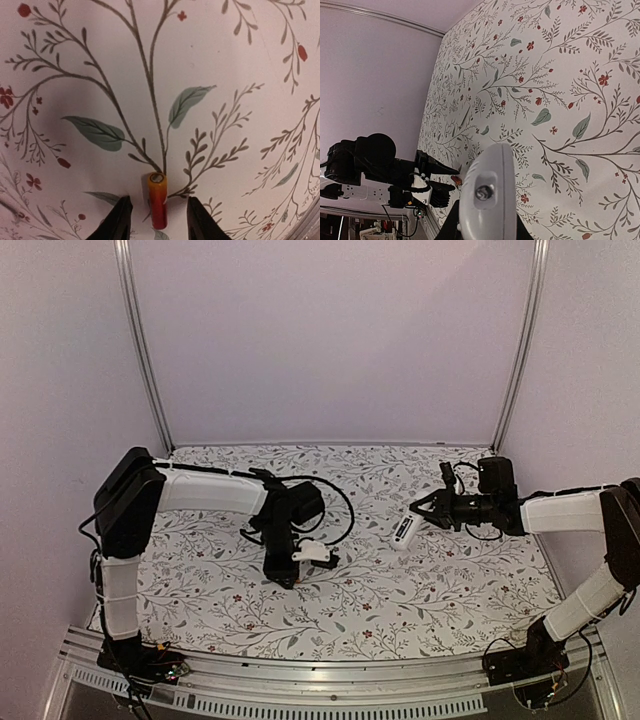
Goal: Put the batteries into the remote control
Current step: Move the battery to the center of the board, then adjust the battery at the center of the board.
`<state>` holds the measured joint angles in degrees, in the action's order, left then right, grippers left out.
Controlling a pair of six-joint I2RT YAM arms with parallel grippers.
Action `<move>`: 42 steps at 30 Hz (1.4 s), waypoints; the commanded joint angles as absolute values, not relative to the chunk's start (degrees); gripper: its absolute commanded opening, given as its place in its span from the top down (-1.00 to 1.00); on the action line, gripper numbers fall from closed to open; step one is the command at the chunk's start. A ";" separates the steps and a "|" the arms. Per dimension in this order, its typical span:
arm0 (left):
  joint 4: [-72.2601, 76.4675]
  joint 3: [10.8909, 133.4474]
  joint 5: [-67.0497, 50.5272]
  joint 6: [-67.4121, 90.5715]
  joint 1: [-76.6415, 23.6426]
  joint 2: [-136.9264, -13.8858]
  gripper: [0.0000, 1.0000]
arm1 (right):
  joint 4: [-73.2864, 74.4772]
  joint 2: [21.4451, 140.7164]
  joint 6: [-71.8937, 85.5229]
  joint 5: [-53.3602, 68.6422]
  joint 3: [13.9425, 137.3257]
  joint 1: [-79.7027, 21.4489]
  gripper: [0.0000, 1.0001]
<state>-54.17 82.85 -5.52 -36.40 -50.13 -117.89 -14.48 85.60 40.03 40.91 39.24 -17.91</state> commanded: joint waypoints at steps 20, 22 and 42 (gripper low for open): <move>-25.81 61.38 10.98 22.91 -52.03 -72.86 -0.99 | -14.85 86.15 38.63 41.39 41.94 -18.97 1.00; -26.01 61.38 9.84 31.46 -52.10 -73.81 -0.99 | -14.65 85.75 38.60 41.15 41.84 -18.94 1.00; -50.69 69.97 22.22 101.11 -63.06 -98.03 -0.44 | -13.03 83.33 36.76 40.94 40.62 -18.98 1.00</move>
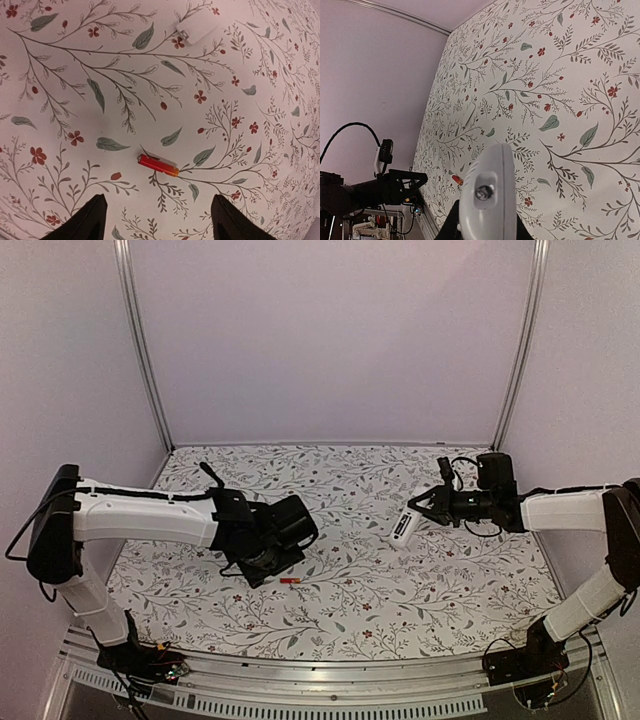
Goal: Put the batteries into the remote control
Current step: Adjust the battery at the center of the board.
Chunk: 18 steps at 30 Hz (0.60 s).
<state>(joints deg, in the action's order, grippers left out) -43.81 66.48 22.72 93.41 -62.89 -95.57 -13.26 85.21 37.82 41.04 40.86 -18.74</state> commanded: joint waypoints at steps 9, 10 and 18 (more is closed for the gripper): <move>-46.47 71.43 15.86 101.01 -60.18 -103.99 -0.15 | -13.01 82.94 36.52 41.01 40.43 -18.98 1.00; -46.41 72.05 15.52 100.77 -60.01 -104.71 -0.15 | -13.01 82.90 36.51 41.04 40.35 -18.97 1.00; -45.28 73.94 12.35 100.37 -58.51 -108.78 -0.04 | -12.83 82.79 36.47 40.61 40.34 -18.99 1.00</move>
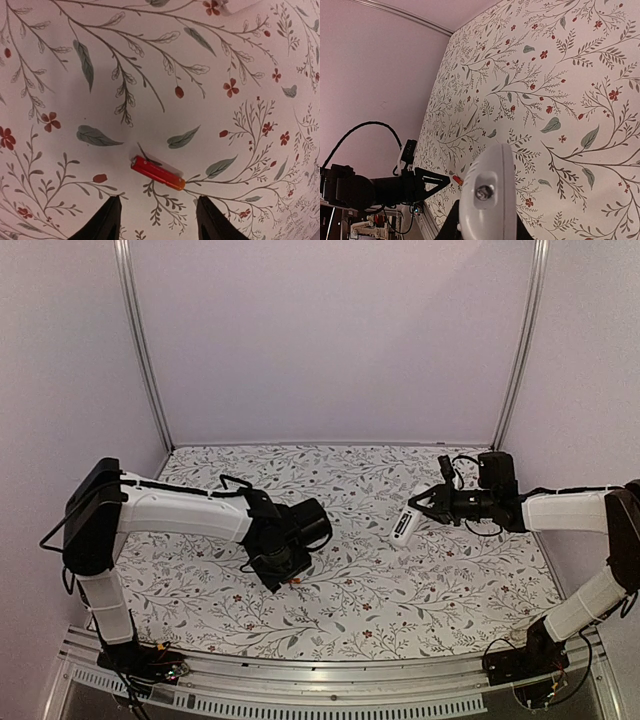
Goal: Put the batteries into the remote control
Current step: Adjust the battery at the center of the board.
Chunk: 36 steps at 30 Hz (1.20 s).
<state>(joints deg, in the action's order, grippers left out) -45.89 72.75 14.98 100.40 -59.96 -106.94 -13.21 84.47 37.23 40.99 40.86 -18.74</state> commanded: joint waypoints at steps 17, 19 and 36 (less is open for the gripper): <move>-44.74 74.45 7.49 99.74 -56.18 -113.59 0.11 | -12.56 83.14 36.21 40.14 40.60 -18.85 1.00; -44.98 74.56 7.14 99.23 -55.55 -113.85 0.12 | -12.57 83.23 36.17 40.08 40.61 -18.89 1.00; -47.15 76.90 5.86 91.74 -54.17 -116.34 0.48 | -12.48 83.64 36.21 40.33 40.93 -18.76 1.00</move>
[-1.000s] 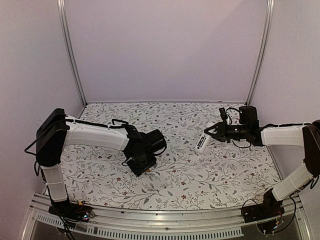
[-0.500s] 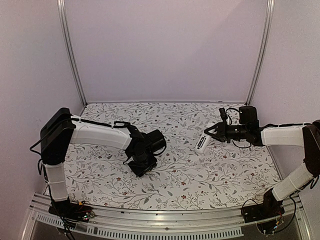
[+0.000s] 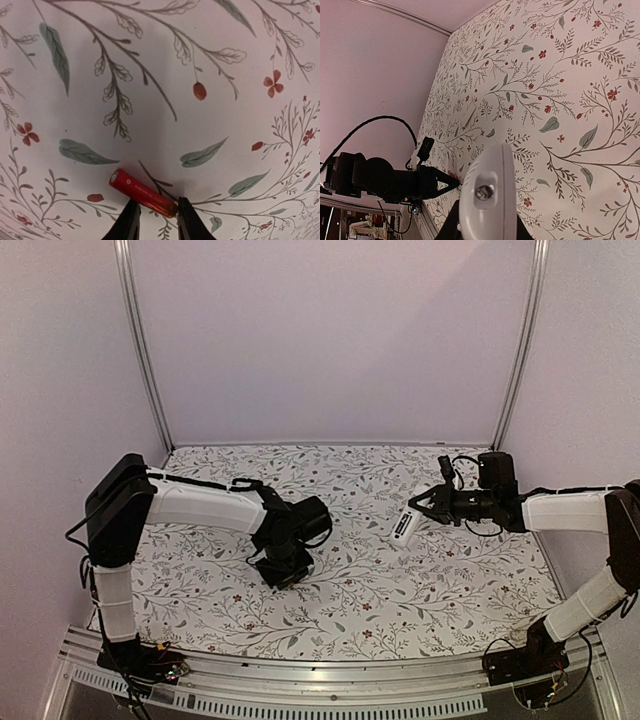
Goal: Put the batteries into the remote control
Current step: Adjust the battery at the center of the board.
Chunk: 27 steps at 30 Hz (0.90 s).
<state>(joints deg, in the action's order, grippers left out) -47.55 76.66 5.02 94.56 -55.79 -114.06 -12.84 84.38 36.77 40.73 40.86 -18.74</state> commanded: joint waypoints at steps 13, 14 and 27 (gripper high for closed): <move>-49.42 79.52 7.10 78.97 -54.93 -117.95 0.66 | -12.48 83.75 36.18 40.21 40.87 -18.81 1.00; -49.31 79.66 7.12 77.46 -55.07 -118.01 0.67 | -12.52 83.80 36.20 40.28 40.89 -18.81 1.00; -48.25 77.91 8.68 59.68 -55.48 -116.58 0.61 | -12.57 84.84 36.44 41.06 41.34 -18.80 1.00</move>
